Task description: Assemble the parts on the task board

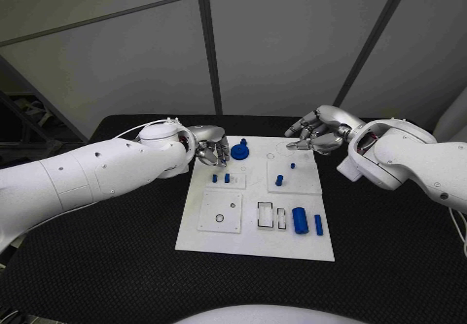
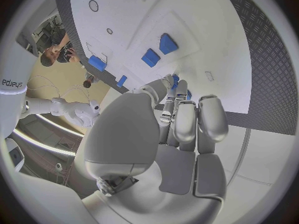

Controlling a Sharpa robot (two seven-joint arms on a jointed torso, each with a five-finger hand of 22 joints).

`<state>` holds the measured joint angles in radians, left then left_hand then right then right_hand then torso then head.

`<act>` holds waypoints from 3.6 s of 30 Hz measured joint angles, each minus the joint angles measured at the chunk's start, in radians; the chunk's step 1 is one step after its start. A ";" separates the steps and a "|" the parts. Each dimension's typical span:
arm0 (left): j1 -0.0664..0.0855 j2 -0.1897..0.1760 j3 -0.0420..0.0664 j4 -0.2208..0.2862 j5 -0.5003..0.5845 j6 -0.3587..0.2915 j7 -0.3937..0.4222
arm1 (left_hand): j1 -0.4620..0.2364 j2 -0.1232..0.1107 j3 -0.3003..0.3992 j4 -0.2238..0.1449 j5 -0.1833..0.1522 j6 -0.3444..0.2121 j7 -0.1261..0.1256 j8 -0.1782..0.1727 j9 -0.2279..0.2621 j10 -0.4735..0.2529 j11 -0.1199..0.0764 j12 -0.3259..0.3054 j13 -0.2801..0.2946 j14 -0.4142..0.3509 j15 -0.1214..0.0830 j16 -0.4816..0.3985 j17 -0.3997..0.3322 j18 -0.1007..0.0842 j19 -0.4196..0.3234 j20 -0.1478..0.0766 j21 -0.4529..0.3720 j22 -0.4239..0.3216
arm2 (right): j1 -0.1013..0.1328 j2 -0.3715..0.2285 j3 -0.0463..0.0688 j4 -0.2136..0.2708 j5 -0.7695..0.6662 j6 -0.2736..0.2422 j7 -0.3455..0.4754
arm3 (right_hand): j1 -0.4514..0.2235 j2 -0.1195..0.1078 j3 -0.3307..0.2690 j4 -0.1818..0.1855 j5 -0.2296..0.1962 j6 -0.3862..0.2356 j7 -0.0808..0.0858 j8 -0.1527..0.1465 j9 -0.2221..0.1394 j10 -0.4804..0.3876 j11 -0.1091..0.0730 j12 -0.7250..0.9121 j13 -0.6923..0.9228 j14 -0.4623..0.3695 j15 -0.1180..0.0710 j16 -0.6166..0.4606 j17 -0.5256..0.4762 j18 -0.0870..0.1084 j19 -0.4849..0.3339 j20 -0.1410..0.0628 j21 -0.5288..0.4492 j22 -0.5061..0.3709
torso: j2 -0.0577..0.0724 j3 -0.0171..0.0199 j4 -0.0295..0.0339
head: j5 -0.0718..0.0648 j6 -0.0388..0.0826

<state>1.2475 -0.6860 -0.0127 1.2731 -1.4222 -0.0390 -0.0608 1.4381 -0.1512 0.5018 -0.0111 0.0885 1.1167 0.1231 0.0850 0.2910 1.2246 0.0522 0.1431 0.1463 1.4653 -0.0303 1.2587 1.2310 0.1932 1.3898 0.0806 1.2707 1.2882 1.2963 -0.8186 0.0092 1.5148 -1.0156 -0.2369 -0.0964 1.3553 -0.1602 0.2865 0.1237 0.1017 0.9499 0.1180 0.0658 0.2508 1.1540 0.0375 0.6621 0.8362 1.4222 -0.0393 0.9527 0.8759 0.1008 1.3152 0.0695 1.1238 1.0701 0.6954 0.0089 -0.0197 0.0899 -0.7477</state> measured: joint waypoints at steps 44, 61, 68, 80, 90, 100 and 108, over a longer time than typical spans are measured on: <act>0.001 0.029 -0.021 -0.026 0.001 0.024 -0.019 | -0.025 -0.017 0.005 -0.005 -0.012 -0.065 0.008 -0.022 -0.046 -0.027 0.017 -0.016 -0.026 0.000 0.007 0.000 -0.018 0.000 -0.004 0.004 0.000 0.000 | 0.000 0.000 0.000 0.001 0.000 0.000 0.000 | 0.000 0.000 0.000 0.000 0.000 0.000 0.000 0.000 0.000 0.000 0.000 0.000 0.000 0.000 0.000 0.000 0.001 0.000 0.000 0.000 0.000 0.000 | 0.000 0.0001 0.0007 | -0.002 -0.002; 0.000 0.024 -0.021 -0.023 0.001 0.031 -0.035 | -0.045 -0.037 0.013 -0.007 -0.012 -0.129 0.007 -0.021 -0.094 -0.086 0.032 -0.040 -0.052 0.000 0.021 0.000 -0.037 0.000 -0.015 0.015 -0.013 -0.007 | 0.000 -0.002 0.000 0.001 0.000 0.000 0.000 | 0.000 0.000 0.000 0.000 0.000 0.000 0.000 0.000 0.000 0.000 0.000 0.000 0.000 0.000 0.000 0.000 0.000 0.000 0.000 0.000 0.000 0.000 | 0.000 -0.0002 0.0006 | -0.003 -0.001; 0.000 0.010 -0.021 -0.017 0.001 0.030 -0.038 | -0.049 -0.041 0.013 -0.007 -0.012 -0.132 0.004 -0.021 -0.100 -0.097 0.036 -0.044 -0.055 0.000 0.021 0.000 -0.039 0.000 -0.011 0.018 -0.013 -0.008 | 0.000 -0.005 0.000 -0.003 0.000 0.000 0.000 | 0.000 0.000 0.008 0.008 0.000 0.000 0.000 0.000 0.002 -0.020 -0.003 -0.026 -0.029 0.007 0.000 -0.007 0.004 0.000 0.008 0.000 -0.001 -0.001 | 0.000 -0.0006 0.0007 | -0.003 0.000; -0.002 -0.046 0.000 -0.014 0.019 -0.001 -0.036 | -0.049 -0.041 0.021 -0.004 -0.012 -0.108 0.020 -0.005 -0.105 -0.079 0.031 -0.031 -0.055 0.004 0.025 -0.037 -0.080 0.000 -0.030 0.024 -0.050 -0.038 | 0.000 -0.003 -0.001 -0.039 -0.094 0.001 -0.001 | 0.039 -0.014 0.114 -0.022 0.000 0.066 0.015 0.007 0.018 -0.084 0.020 -0.373 -0.341 0.016 0.019 -0.090 -0.050 0.000 0.038 0.014 0.008 0.030 | -0.001 -0.0003 0.0007 | -0.009 0.006; -0.001 -0.121 0.023 0.007 0.260 -0.105 0.026 | -0.036 -0.029 0.041 -0.023 0.035 -0.068 0.036 0.006 -0.122 -0.072 0.033 -0.020 -0.063 -0.131 0.027 -0.461 -0.498 0.000 -0.253 0.022 -0.433 -0.354 | -0.016 0.006 -0.007 -0.050 -0.339 0.024 -0.014 | 0.052 -0.020 0.165 -0.063 0.000 0.104 0.022 0.003 0.003 -0.059 0.041 -0.548 -0.526 0.038 0.034 0.012 0.043 0.000 0.078 0.030 0.100 0.134 | 0.000 0.0001 0.0002 | -0.048 0.017; -0.006 -0.172 0.025 0.074 0.787 -0.165 0.231 | -0.038 -0.007 0.020 -0.044 0.023 -0.060 0.043 0.001 -0.144 -0.084 0.045 -0.020 -0.075 -0.150 0.032 -0.737 -0.673 0.001 -0.292 0.023 -0.606 -0.482 | -0.041 0.023 -0.013 -0.050 -0.545 0.050 -0.052 | 0.045 -0.034 0.164 -0.073 0.000 0.104 0.022 0.003 -0.017 -0.071 0.054 -0.593 -0.581 0.041 0.037 0.040 0.064 0.000 0.085 0.030 0.116 0.155 | 0.000 -0.0003 0.0006 | -0.082 0.026; -0.014 -0.184 0.025 0.107 1.085 -0.154 0.348 | -0.043 -0.001 0.010 -0.049 0.023 -0.060 0.043 0.001 -0.148 -0.084 0.045 -0.015 -0.075 -0.150 0.032 -0.779 -0.692 0.001 -0.292 0.023 -0.622 -0.496 | -0.058 0.055 -0.015 -0.064 -0.611 0.053 -0.066 | 0.045 -0.034 0.164 -0.079 0.000 0.098 0.029 -0.001 -0.025 -0.075 0.057 -0.598 -0.597 0.041 0.037 0.055 0.078 -0.017 0.088 0.034 0.124 0.165 | 0.000 -0.0003 0.0009 | -0.089 0.026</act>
<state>1.2335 -0.8703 0.0125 1.3796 -0.3370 -0.1929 0.2869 1.3948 -0.1523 0.5113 -0.0598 0.1118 1.0562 0.1660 0.0860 0.1430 1.1402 0.0973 0.1276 0.0710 1.3153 0.0017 0.4802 0.5389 0.1939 1.0983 0.1039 0.6489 0.7919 1.2381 -0.7638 -0.0057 1.4510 -1.6265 -0.1841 -0.1624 1.4000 -0.1945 0.4501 0.0452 0.1017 1.0476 0.1466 0.0646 0.2256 1.0790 0.0950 0.0643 0.2391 1.4634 -0.0018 1.0078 0.9534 0.0842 1.4031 0.1034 1.2480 1.2352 0.6957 0.0086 -0.0188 0.0012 -0.7215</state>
